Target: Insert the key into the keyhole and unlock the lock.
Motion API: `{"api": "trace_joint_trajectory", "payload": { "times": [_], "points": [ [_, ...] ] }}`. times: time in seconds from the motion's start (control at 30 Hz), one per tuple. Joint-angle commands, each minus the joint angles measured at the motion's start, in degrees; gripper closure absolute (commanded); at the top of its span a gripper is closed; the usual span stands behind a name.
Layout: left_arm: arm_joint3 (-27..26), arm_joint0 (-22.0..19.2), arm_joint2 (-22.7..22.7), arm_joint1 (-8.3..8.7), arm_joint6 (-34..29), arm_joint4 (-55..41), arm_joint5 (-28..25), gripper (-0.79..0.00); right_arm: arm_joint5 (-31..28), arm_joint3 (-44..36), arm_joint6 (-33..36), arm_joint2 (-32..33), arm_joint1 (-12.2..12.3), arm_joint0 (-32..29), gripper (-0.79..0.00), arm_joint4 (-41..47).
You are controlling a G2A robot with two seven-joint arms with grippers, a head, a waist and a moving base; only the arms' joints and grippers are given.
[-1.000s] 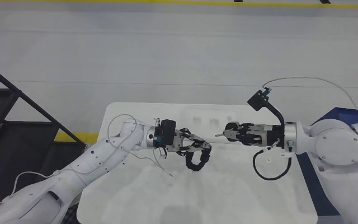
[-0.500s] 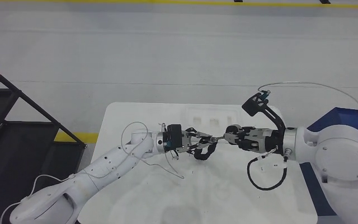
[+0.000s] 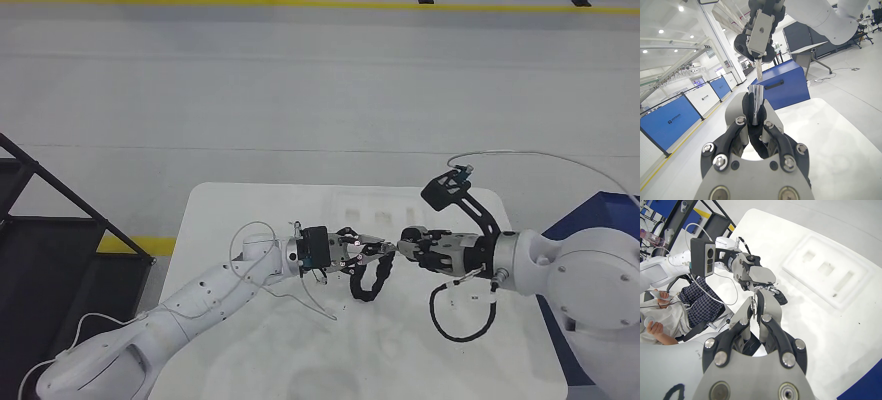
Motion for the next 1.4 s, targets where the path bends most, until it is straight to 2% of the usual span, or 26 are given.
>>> {"api": "trace_joint_trajectory", "payload": {
  "times": [0.0, 0.5, 1.37],
  "points": [
    [0.3, 0.2, -0.3, -0.20, 0.1, 0.3, -0.2, 0.000, 0.5, -0.1, -0.1, -0.3, 0.0, 0.1, 0.000, -0.7],
    [-1.2, 2.2, -3.6, -0.65, -1.5, 4.1, 1.0, 0.000, 2.3, 0.3, -0.5, -1.8, 0.3, 0.7, 0.000, -1.9],
    [-2.9, 5.2, -8.2, -1.12, -3.0, 7.9, -0.1, 0.000, 3.3, 1.0, -1.0, -3.4, 0.6, 1.5, 0.000, -1.7]
  ]
}}
